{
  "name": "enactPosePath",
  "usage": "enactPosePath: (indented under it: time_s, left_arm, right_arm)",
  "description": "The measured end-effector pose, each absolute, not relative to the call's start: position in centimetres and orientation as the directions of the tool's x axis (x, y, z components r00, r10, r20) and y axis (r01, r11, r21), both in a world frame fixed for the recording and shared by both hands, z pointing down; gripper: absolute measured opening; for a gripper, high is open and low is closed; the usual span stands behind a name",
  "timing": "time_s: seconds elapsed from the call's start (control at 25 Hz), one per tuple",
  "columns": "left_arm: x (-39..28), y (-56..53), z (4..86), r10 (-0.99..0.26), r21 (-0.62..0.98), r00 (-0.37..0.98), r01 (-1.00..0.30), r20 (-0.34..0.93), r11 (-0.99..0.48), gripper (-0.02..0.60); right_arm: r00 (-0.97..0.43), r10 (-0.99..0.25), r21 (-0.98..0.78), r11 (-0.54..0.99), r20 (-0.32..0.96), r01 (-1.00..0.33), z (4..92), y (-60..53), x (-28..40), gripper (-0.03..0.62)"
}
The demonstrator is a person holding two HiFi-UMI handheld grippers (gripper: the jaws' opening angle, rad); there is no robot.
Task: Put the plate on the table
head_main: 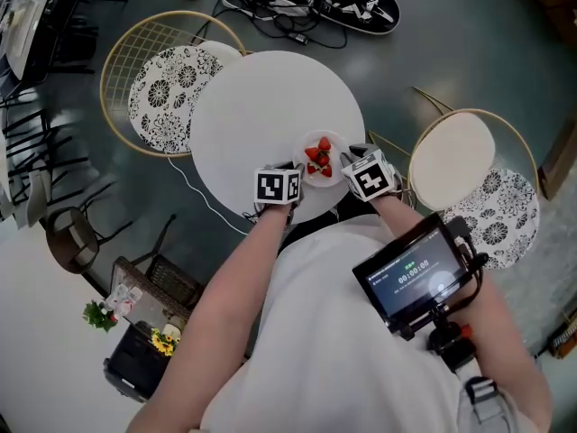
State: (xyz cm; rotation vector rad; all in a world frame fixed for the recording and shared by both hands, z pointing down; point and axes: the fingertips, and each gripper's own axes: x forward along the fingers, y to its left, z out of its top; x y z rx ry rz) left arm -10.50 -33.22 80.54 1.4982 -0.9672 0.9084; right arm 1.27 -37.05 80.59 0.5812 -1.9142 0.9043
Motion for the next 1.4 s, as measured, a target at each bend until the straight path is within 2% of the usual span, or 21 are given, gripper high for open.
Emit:
enactPosePath:
  time_s: [0.32, 0.56, 1.04, 1.16, 1.4]
  left_arm:
    - [-11.4, -33.5, 80.2, -0.122, 0.376, 0.382, -0.924, 0.916, -0.066, 0.080]
    - [-13.6, -32.0, 78.1, -0.231, 0.390, 0.399, -0.917, 0.887, -0.086, 0.080]
    - [-15.3, -27.8, 74.3, -0.348, 0.467, 0.479, -0.875, 0.805, -0.125, 0.077]
    - [-16.1, -27.1, 72.9, -0.394, 0.417, 0.450, -0.893, 0.801, -0.170, 0.021]
    - [-15.5, -26.2, 69.3, -0.480, 0.404, 0.481, -0.877, 0.734, -0.261, 0.006]
  right_arm:
    - [-0.486, -0.083, -0.355, 0.577, 0.870, -0.735, 80.5, -38.3, 1.7, 0.069]
    - [-0.471, -0.209, -0.325, 0.490, 0.857, -0.809, 78.2, -38.8, 2.9, 0.067]
    - [-0.538, -0.338, -0.382, 0.430, 0.772, -0.818, 72.0, -37.3, 2.3, 0.061]
    - [-0.533, -0.373, -0.370, 0.426, 0.759, -0.825, 70.4, -36.5, 2.4, 0.031]
    - [-0.557, -0.410, -0.379, 0.438, 0.722, -0.815, 67.9, -34.4, 3.0, 0.003]
